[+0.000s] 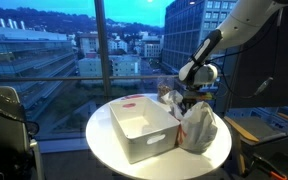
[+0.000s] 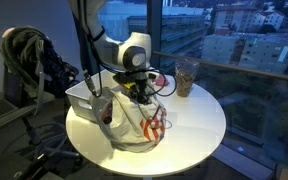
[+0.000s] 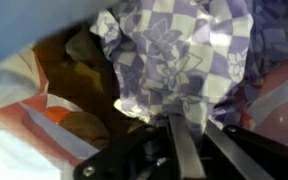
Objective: Put the purple shirt, the turnip plushie, moose toy and bowl in the basket
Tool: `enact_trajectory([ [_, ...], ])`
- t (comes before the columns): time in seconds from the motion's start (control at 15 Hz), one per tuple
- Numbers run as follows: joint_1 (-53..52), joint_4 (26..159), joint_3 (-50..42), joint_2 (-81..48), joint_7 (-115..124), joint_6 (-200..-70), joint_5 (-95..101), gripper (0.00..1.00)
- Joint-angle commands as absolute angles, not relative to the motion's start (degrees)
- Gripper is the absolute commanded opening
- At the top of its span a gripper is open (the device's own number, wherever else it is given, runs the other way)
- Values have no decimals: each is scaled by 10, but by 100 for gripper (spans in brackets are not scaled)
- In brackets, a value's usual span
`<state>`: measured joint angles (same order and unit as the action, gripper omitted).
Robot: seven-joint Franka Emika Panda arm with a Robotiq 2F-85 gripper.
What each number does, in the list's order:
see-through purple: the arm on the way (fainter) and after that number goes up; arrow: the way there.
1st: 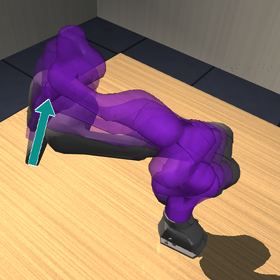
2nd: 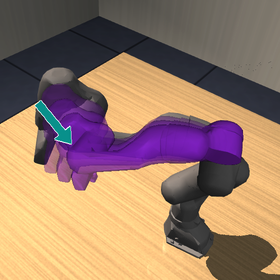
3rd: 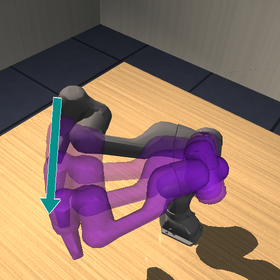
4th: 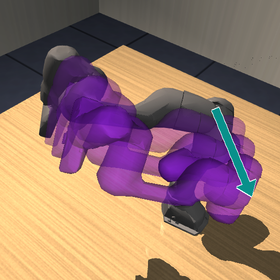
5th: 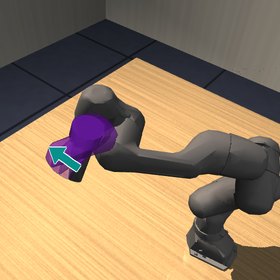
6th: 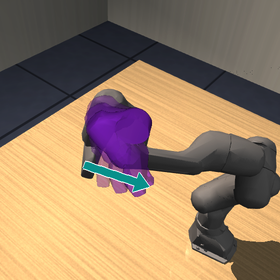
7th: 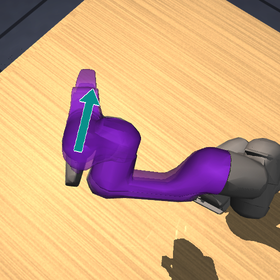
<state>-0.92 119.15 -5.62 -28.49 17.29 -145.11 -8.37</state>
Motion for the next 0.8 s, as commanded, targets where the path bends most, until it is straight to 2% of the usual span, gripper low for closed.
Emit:
enact_trajectory([
  [0.0, 9, 1229, -36, -198, 129, -1370, -91, 4],
  [0.4, 3, 1230, -26, -92, 88, -1215, -72, 5],
  [0.73, -19, 1251, -7, 26, 95, -1202, 11, 7],
])
